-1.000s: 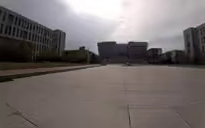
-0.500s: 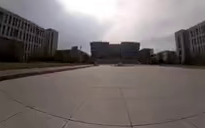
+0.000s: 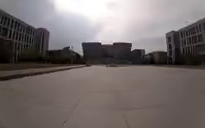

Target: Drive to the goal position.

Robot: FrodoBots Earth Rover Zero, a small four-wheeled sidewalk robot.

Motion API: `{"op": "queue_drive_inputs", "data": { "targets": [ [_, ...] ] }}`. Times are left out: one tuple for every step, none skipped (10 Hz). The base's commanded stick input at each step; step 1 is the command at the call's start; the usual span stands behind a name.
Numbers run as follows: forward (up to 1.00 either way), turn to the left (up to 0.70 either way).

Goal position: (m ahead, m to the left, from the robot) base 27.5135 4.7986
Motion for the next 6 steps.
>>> {"op": "queue_drive_inputs", "data": {
  "targets": [
    [1.00, -0.27],
    [1.00, -0.27],
    [1.00, -0.27],
    [1.00, -0.02],
    [1.00, 0.00],
    [1.00, 0.00]
  ]
}}
